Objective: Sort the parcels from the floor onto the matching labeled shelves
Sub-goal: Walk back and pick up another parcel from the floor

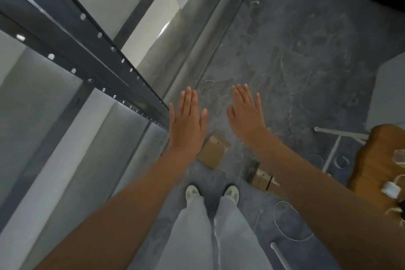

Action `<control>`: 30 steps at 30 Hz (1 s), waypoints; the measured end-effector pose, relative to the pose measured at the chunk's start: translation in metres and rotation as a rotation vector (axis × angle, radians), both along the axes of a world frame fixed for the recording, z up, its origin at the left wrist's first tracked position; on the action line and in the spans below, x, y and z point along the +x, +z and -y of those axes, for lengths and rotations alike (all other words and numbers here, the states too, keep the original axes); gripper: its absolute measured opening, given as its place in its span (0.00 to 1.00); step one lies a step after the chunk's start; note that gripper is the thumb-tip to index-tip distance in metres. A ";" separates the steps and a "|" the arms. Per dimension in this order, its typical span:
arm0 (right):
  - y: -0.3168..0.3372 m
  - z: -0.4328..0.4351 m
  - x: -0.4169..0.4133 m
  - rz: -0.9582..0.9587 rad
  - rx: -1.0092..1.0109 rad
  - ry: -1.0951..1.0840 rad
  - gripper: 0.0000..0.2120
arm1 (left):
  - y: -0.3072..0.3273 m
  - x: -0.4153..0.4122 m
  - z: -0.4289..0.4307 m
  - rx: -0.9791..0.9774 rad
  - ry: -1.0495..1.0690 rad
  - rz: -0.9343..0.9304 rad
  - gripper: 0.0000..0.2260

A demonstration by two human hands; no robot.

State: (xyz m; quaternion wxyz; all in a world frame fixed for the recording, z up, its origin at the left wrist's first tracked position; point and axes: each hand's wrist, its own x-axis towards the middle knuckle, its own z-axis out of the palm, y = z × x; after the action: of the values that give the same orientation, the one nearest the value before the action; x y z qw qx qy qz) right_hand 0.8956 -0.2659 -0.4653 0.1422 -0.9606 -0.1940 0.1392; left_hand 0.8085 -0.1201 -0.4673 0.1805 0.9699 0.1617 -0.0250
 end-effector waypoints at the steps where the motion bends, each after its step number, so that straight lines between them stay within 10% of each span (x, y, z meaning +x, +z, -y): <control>1: -0.012 0.004 -0.002 -0.025 0.008 0.009 0.28 | -0.010 -0.002 0.003 -0.013 0.004 -0.009 0.32; 18: -0.315 0.038 -0.025 -0.669 0.182 -0.538 0.26 | -0.297 -0.005 -0.031 -0.227 0.101 -0.422 0.24; 30: -0.502 0.038 -0.028 -0.714 0.156 -0.566 0.26 | -0.489 0.031 -0.022 -0.437 0.128 -0.472 0.21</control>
State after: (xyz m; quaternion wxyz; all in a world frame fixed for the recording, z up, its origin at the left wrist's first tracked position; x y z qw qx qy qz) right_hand 0.8671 -0.3043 -0.9674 0.3043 -0.8542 0.1271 0.4020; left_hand 0.8394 -0.0979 -0.9558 0.3433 0.8634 0.2505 -0.2721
